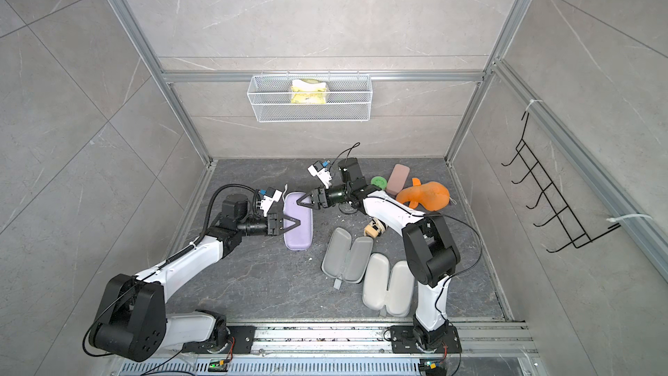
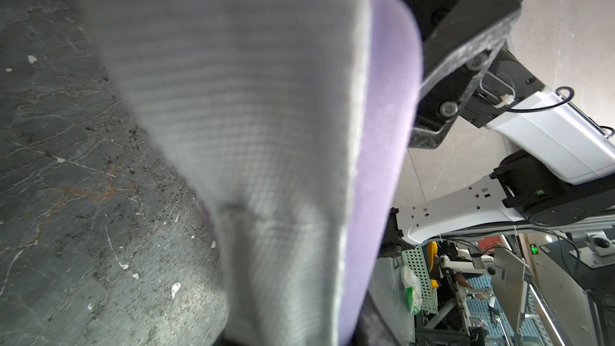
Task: Put umbrellas into zippered umbrella sleeves
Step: Adjust the umbrella sleeve.
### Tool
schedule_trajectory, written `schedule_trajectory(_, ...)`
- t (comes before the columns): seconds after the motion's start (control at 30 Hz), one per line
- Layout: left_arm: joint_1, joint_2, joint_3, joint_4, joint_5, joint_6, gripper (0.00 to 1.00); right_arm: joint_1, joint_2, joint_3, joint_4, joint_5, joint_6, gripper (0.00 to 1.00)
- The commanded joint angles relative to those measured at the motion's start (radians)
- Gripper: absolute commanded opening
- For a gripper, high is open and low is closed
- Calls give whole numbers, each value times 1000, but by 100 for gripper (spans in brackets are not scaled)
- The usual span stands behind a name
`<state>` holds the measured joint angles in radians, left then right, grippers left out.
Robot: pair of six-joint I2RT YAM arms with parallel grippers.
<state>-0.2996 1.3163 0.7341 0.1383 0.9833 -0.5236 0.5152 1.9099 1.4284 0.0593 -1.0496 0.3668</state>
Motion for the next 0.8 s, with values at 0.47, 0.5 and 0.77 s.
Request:
schedule_trajectory(0.47,93,-120,-26,220,-171,-242,79,-2,13,-107,581,119,491,17)
schedule_trajectory(0.5,105,-137,-70,275,-221,-303,82,-1,10,-114,624,160,534,17)
schedule_trajectory(0.77,58,-274,-371,598,-714,-594,96,23,5,-192,869,580,833,13)
